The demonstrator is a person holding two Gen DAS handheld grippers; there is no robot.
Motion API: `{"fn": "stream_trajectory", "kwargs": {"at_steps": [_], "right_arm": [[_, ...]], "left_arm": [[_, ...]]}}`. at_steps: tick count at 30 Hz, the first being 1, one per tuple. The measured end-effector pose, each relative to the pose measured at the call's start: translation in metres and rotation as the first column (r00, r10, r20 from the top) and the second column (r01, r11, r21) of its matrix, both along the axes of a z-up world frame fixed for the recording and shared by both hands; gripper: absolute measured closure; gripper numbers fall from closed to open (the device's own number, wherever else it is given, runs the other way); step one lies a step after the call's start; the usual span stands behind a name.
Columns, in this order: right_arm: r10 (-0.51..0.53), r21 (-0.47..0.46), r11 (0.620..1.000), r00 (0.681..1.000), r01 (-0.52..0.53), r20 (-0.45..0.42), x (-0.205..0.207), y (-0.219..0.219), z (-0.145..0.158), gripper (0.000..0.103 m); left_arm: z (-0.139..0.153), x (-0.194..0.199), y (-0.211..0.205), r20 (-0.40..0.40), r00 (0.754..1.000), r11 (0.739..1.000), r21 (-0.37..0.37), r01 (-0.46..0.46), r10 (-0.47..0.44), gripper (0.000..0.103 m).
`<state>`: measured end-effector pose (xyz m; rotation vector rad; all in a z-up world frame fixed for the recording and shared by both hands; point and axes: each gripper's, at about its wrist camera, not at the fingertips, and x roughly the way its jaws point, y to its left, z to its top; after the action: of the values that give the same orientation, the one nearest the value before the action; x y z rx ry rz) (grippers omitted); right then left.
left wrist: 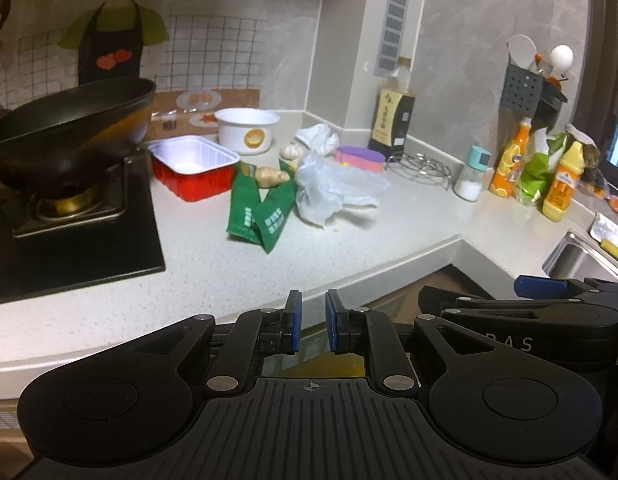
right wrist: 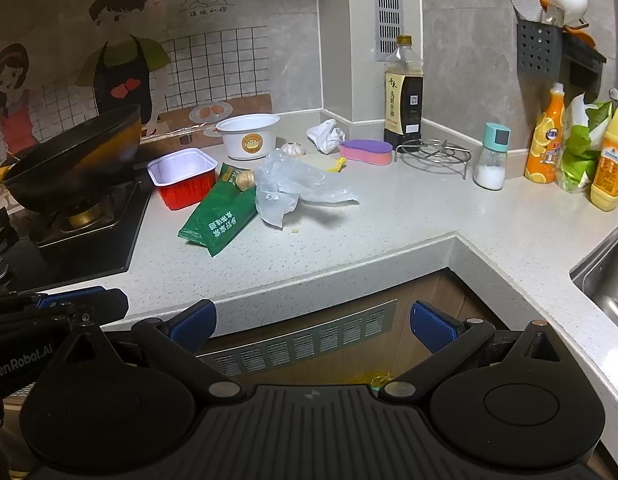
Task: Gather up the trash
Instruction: 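Grasp the red-and-white foil tray rim with the left gripper and lift it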
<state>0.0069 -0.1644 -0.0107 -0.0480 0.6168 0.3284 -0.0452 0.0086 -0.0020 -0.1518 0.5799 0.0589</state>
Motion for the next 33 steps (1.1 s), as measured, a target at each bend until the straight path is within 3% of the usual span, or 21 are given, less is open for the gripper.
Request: {"fn": "stream_trajectory", "kwargs": {"at_steps": [14,20,23,27,30,33], "right_arm": [[0.063,0.040,0.997,0.997,-0.065,0.053,0.041,0.018,-0.006,0.000],[0.095,0.023,0.995,0.995,-0.094,-0.044,0.078,0.034,-0.025,0.000],[0.089,0.019,0.996,0.994,-0.088,-0.065,0.096,0.042,-0.032,0.000],[0.071,0.007,0.998,0.994,-0.070,-0.082,0.119,0.052,-0.040,0.000],[0.074,-0.033,0.997,0.996,-0.076,-0.042,0.127,0.063,-0.039,0.000],[0.078,-0.062,0.995,0.997,-0.078,-0.003,0.132,0.074,-0.038,0.000]], "left_arm": [[-0.010,0.043,0.029,-0.064,0.997,0.999,-0.011,-0.049,0.048,0.087],[-0.017,0.075,0.053,-0.121,0.990,0.996,-0.030,-0.082,0.078,0.087],[-0.023,0.094,0.077,-0.155,0.984,0.989,-0.108,-0.100,0.083,0.087],[-0.030,0.123,0.123,-0.165,0.979,0.946,-0.280,-0.164,0.121,0.087],[-0.026,0.140,0.146,-0.117,0.962,0.924,-0.271,-0.270,0.247,0.086],[-0.020,0.164,0.168,-0.056,0.933,0.884,-0.307,-0.354,0.354,0.086]]}}
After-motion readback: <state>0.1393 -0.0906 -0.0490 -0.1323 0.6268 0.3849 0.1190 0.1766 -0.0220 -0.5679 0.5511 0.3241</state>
